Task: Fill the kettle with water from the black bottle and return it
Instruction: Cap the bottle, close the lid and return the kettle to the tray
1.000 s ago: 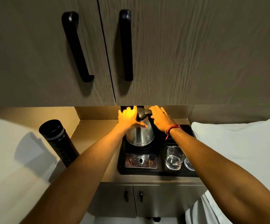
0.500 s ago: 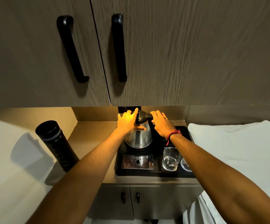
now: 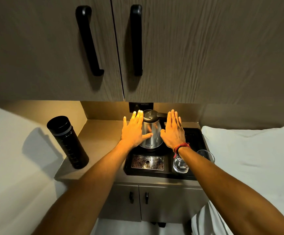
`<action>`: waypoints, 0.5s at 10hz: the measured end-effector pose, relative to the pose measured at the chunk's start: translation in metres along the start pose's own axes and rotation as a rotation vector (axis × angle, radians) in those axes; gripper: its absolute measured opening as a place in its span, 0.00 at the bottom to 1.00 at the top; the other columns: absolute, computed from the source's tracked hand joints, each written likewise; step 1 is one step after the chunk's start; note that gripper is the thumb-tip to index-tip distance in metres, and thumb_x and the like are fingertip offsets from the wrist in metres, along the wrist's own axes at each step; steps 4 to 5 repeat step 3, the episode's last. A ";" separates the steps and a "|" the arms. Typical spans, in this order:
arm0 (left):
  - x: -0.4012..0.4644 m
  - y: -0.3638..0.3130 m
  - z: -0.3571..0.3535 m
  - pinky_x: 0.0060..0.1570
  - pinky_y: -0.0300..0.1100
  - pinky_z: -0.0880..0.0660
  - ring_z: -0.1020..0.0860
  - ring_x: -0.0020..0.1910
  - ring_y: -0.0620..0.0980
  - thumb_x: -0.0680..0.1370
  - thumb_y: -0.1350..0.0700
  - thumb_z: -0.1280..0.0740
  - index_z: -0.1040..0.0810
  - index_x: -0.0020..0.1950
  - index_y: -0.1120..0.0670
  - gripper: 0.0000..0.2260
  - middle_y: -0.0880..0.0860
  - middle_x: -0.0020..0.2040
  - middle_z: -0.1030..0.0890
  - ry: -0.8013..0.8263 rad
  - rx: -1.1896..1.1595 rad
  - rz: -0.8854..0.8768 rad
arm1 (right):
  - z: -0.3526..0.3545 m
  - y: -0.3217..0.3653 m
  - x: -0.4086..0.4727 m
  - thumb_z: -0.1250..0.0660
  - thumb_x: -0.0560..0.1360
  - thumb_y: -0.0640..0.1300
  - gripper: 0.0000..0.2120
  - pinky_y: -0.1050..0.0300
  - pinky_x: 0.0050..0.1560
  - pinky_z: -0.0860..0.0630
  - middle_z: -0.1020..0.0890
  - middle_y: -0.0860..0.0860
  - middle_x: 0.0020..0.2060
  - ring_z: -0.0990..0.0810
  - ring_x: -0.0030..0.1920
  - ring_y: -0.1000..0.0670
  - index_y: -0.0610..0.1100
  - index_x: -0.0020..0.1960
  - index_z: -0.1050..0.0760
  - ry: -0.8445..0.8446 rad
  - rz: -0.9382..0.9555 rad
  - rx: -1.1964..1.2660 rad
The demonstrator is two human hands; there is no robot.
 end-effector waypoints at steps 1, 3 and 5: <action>0.002 0.000 0.001 0.76 0.66 0.56 0.56 0.82 0.53 0.75 0.31 0.37 0.56 0.83 0.54 0.48 0.52 0.84 0.53 0.053 0.002 0.058 | 0.005 0.000 0.003 0.41 0.74 0.46 0.39 0.47 0.79 0.57 0.52 0.39 0.79 0.55 0.80 0.43 0.36 0.78 0.56 0.024 0.016 -0.031; -0.009 -0.019 0.026 0.76 0.67 0.58 0.59 0.82 0.55 0.76 0.33 0.36 0.59 0.82 0.58 0.49 0.55 0.83 0.57 0.163 0.136 0.079 | 0.043 0.022 -0.014 0.43 0.72 0.44 0.39 0.48 0.79 0.54 0.48 0.38 0.78 0.53 0.79 0.42 0.35 0.78 0.56 0.082 0.161 -0.138; -0.009 -0.019 0.026 0.76 0.67 0.58 0.59 0.82 0.55 0.76 0.33 0.36 0.59 0.82 0.58 0.49 0.55 0.83 0.57 0.163 0.136 0.079 | 0.043 0.022 -0.014 0.43 0.72 0.44 0.39 0.48 0.79 0.54 0.48 0.38 0.78 0.53 0.79 0.42 0.35 0.78 0.56 0.082 0.161 -0.138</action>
Point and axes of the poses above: each hand's wrist, its own x-axis towards the middle knuckle, its own z-axis out of the back of the hand, y = z × x, the point moved 7 cm from there along x, towards the middle knuckle
